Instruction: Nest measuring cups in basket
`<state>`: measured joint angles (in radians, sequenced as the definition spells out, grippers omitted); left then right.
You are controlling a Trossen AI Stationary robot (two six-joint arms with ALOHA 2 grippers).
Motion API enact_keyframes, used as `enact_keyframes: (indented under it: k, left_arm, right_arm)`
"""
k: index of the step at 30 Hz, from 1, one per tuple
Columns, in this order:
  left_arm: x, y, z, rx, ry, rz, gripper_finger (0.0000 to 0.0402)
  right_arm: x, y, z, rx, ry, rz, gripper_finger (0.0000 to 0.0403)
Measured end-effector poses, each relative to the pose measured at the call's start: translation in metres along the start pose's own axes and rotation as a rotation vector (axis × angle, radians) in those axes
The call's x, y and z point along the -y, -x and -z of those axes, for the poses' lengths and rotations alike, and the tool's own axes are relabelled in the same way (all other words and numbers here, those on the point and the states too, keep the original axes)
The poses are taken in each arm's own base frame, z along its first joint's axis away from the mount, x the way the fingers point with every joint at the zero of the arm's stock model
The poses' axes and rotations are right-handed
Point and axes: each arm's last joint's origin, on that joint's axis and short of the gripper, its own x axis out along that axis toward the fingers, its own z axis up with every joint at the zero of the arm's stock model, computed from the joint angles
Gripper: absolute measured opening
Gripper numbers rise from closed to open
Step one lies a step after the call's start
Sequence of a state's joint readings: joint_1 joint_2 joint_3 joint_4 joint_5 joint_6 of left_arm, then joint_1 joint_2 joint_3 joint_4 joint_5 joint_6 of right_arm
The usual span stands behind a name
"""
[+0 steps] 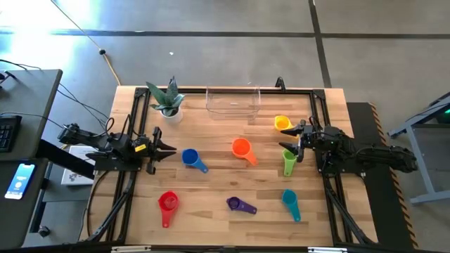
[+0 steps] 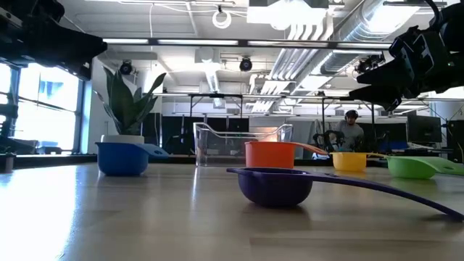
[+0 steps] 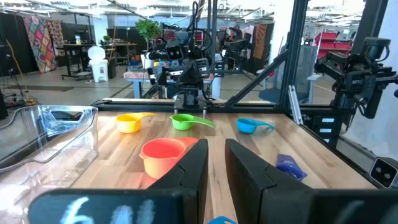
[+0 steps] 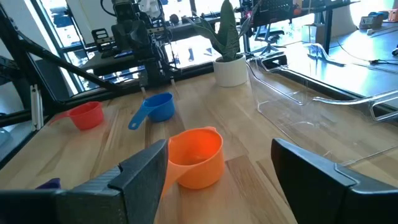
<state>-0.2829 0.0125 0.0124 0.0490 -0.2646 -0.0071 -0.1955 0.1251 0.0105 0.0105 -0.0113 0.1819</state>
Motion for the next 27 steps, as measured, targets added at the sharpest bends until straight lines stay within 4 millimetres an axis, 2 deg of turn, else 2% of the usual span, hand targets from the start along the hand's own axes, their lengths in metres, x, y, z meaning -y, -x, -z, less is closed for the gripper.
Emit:
enact_keyframes:
  k: [27]
  left_arm:
    - [-0.0006,0.0000,-0.0001,0.002,0.019,-0.021,0.0046]
  right_arm:
    - [0.0000,0.0000,0.0000,0.000,0.000,0.000,0.0277]
